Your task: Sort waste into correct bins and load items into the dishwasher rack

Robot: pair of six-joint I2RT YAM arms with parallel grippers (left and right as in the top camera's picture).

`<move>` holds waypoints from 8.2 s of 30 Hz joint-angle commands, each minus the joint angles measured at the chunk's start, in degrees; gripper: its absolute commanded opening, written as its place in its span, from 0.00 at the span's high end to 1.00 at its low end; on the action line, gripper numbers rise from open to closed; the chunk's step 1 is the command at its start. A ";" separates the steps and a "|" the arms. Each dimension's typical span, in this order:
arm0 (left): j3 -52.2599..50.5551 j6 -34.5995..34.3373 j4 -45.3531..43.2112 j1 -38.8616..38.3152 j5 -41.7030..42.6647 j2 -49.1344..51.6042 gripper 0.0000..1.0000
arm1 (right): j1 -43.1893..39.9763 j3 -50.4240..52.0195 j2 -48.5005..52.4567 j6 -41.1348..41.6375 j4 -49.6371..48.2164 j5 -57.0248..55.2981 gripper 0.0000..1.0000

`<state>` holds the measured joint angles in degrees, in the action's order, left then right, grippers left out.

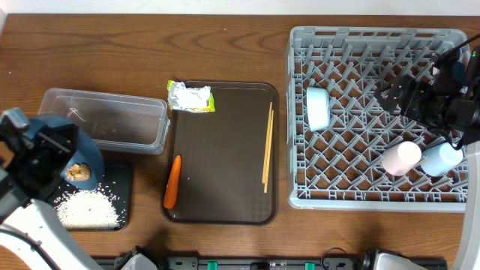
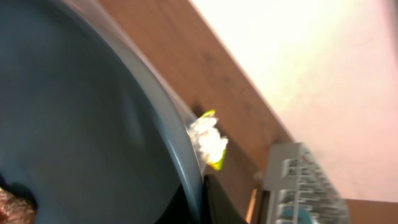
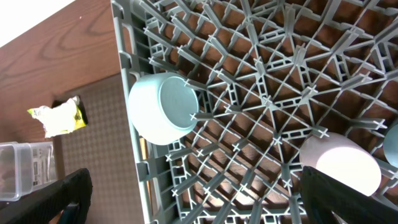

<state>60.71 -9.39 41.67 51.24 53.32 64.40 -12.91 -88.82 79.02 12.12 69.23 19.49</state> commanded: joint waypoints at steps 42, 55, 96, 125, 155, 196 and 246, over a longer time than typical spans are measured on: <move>-2.49 17.03 1.81 18.05 31.47 -0.96 0.94 | 0.55 0.02 -0.26 -0.13 0.37 0.26 0.01; 2.78 14.10 1.68 -32.50 -5.97 -6.58 0.94 | 0.57 0.00 -0.26 0.33 -0.04 0.42 0.01; 4.31 -46.62 -118.53 -92.00 -16.44 43.12 0.94 | -13.70 0.00 -0.26 5.88 -1.11 -6.43 0.01; 4.90 -58.86 -124.06 -95.36 -28.96 54.97 0.94 | -13.70 0.00 -0.26 5.84 -0.42 -6.45 0.01; 4.90 -50.10 -107.95 -95.45 -22.64 51.15 0.02 | -13.70 0.02 -0.26 5.81 0.66 -7.30 0.01; 0.90 -5.97 17.86 -75.73 -54.49 17.31 0.19 | 3.78 0.02 -0.26 -4.92 0.39 2.58 0.04; -14.34 -13.75 8.72 -69.99 -52.89 10.16 0.94 | 6.23 0.02 -0.26 -4.90 -2.01 1.53 0.02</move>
<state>43.68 -20.43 49.58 -19.31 0.49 79.35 -7.25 -88.64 79.02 8.23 67.51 21.02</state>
